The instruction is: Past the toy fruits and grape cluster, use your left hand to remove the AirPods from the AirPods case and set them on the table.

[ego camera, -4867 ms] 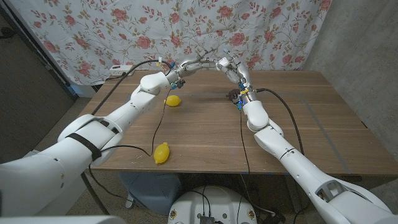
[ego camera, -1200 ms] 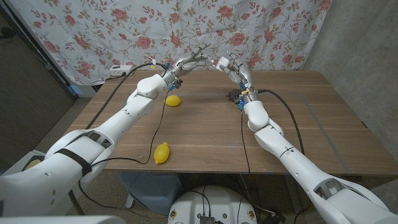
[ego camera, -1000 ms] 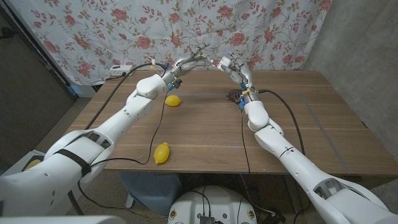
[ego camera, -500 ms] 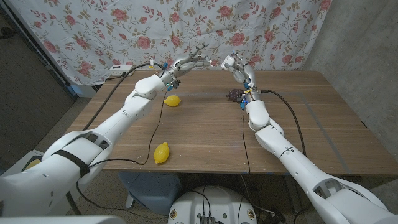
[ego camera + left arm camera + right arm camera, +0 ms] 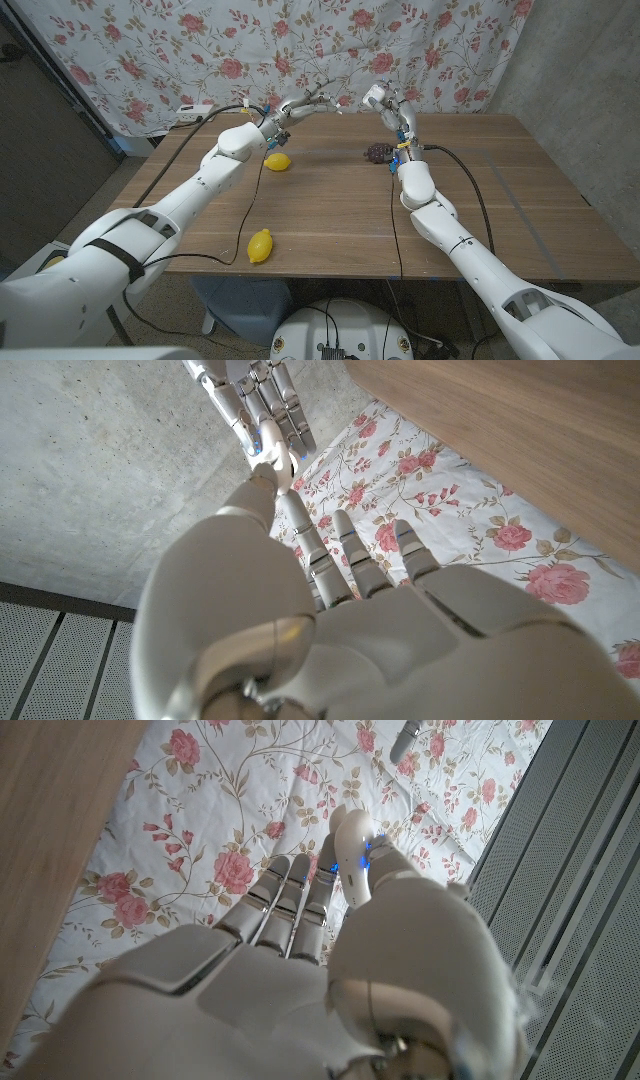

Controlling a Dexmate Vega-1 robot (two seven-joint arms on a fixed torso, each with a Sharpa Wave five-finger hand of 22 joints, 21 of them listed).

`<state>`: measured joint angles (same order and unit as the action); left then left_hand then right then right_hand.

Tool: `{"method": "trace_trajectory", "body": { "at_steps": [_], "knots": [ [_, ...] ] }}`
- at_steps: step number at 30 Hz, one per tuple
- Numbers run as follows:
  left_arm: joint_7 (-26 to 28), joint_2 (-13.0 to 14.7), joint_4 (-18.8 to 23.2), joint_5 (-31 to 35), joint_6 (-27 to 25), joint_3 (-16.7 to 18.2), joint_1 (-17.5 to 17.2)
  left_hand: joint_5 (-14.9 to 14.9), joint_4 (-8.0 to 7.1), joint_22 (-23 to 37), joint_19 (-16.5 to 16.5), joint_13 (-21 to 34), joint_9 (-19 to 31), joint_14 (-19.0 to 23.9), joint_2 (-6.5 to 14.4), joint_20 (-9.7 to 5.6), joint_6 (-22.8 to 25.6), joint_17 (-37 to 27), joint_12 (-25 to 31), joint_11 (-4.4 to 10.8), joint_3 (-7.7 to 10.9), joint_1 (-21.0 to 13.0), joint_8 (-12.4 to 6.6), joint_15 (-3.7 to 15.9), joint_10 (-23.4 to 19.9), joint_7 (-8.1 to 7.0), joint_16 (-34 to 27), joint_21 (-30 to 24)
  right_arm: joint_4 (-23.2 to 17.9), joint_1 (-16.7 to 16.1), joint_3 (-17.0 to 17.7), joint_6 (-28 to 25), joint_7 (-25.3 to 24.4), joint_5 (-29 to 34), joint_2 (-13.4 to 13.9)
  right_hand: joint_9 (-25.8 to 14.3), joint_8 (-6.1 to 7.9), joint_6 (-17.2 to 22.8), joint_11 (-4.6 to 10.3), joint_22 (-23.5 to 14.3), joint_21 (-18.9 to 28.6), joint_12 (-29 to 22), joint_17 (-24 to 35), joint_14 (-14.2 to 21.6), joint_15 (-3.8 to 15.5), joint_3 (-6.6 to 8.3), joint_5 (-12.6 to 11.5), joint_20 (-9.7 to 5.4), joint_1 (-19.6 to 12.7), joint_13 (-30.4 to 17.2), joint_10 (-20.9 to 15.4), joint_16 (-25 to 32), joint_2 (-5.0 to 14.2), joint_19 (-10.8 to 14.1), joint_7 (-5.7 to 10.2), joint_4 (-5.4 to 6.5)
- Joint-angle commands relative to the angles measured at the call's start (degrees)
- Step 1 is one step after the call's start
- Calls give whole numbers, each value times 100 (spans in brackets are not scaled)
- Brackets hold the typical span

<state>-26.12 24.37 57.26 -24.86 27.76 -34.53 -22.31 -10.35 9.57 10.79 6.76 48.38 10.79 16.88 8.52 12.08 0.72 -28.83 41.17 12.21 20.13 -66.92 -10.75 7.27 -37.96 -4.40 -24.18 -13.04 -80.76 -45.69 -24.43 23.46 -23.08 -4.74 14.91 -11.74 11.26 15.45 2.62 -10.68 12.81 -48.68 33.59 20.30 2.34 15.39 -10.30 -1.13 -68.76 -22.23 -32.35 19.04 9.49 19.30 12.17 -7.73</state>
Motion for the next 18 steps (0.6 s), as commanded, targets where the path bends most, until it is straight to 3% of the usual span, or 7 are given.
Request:
{"method": "trace_trajectory", "body": {
  "at_steps": [1,6,10,13,14,16,18],
  "knots": [
    [105,63,47,161,-250,-122,-54,-23,-7,33,12,5,28,25,-2,15,-6,-18,23,23,-38,-64,10,21,-28,-10,-10,-17,-41,-55,83,183,56,-288,-78,-18,8,46,992,7,-3,-3,16,85,1066,3,-35,4,-9,-8,-1011,-20,60,-7,-14,3],
    [46,44,19,179,-347,-186,-71,-26,-8,34,9,-9,28,35,-1,17,-18,-15,30,23,-40,-75,15,31,-21,1,-2,-16,-42,-83,125,250,145,-476,-139,-18,10,56,990,7,-1,-2,23,104,1065,3,-34,8,-9,-13,-1014,-13,59,1,-14,3],
    [32,29,75,115,-449,-188,-120,-26,-14,34,10,-16,28,40,-2,21,-29,-17,39,23,-48,-76,18,33,-19,13,-1,-16,-4,-92,157,362,187,-578,-207,-18,12,70,985,6,42,8,43,166,1073,8,-33,97,-18,-21,-1011,10,63,116,-14,2],
    [4,4,27,122,-420,-200,-93,-27,-18,34,8,-22,28,40,3,21,-28,-21,43,24,-52,-78,17,26,-16,15,-1,-15,-22,-104,167,363,179,-573,-219,-20,3,69,984,-8,224,48,61,285,1071,6,-29,272,-40,-23,-987,26,56,614,-14,-5],
    [-26,-12,-22,120,-385,-204,-73,-27,-19,34,8,-26,27,43,-1,23,-28,-19,45,24,-54,-77,16,30,-14,14,3,-15,-37,-111,174,340,170,-580,-226,-22,2,69,982,-10,258,44,66,299,1072,-2,-25,276,-39,-33,-994,27,50,709,-13,-3],
    [11,-8,-6,146,-367,-203,-73,-28,-23,35,8,-29,27,47,6,24,-29,-21,50,24,-55,-79,17,32,-14,9,2,-14,-46,-120,178,333,166,-574,-230,-26,-1,64,979,-26,442,50,82,334,1075,-8,-23,212,-68,-58,-982,14,48,1175,-12,-10],
    [24,-13,0,145,-358,-198,-75,-28,-20,35,8,-36,27,49,4,24,-30,-22,53,24,-58,-87,16,38,-9,8,4,-14,-63,-133,177,319,150,-553,-231,-29,-1,63,979,-29,508,48,96,337,1075,-18,-19,159,-74,-86,-970,10,45,1342,-12,-9]
  ]
}}
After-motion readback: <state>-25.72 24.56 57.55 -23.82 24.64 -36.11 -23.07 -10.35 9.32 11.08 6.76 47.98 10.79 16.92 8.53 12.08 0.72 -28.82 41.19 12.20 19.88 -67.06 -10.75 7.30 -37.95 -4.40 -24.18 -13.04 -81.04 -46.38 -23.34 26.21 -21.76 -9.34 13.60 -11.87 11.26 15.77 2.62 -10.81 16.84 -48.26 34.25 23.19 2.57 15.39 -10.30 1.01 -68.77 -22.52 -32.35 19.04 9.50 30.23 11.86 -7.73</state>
